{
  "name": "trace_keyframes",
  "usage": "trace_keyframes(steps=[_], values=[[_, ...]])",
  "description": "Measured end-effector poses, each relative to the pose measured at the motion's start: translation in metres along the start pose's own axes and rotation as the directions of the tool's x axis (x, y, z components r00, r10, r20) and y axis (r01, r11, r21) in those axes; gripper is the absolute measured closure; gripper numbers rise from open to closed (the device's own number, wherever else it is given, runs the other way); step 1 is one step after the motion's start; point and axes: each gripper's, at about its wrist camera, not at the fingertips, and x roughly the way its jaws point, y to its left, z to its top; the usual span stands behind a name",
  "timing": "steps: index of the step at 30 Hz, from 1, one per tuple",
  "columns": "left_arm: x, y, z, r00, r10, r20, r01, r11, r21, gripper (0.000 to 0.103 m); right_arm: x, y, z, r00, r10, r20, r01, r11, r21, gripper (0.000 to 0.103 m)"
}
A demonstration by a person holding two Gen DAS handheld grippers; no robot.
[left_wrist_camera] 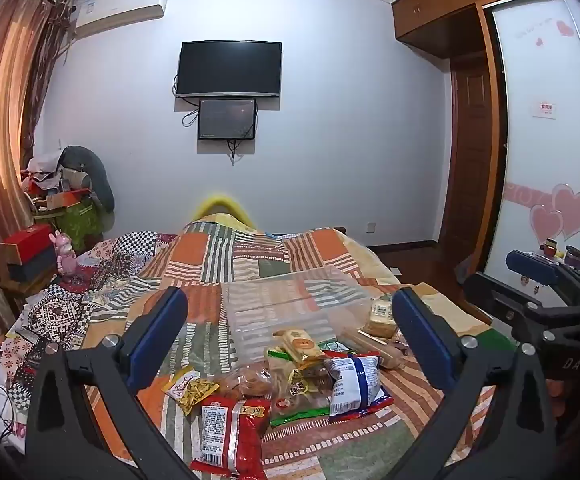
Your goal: Organize snacks
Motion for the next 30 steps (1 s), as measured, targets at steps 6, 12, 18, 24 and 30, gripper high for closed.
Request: trace_keyframes(steps=[6, 12, 18, 24, 30], values=[[0.0011, 0.0007, 0.0003, 1.000, 0.005, -0.002, -0.005, 1.000, -0.003, 0.000, 0.0004, 0.0004, 0.0003, 1.000, -0.001, 0.002, 0.001, 1.000, -0.002, 0.000], [0.0025, -0.0005, 0.0023, 1.000, 0.007, 0.001, -0.007, 1.000, -0.013, 0.000, 0.0000, 0.0010, 0.0002, 1.000, -0.002, 0.002, 0.002, 1.000, -0.005, 0.000], [0.0013, 0.0053, 0.0016, 1.000, 0.009, 0.007, -0.009, 1.000, -0.024, 0.000, 0.0020, 0.0002, 0.0010, 1.000, -0.003, 0.003, 0.003, 1.000, -0.005, 0.000], [0.0009, 0.0057, 0.0011, 1.000, 0.009, 0.011, -0.009, 1.000, -0.021, 0.000, 0.0024, 0.0004, 0.0001, 1.000, -0.002, 0.004, 0.002, 1.000, -0.005, 0.000], [-0.0011, 0.0049, 0.0019, 1.000, 0.008, 0.015, -0.008, 1.000, -0.018, 0.000, 0.0022, 0.0005, -0.0003, 1.000, -0.003, 0.004, 0.003, 1.000, -0.007, 0.000]])
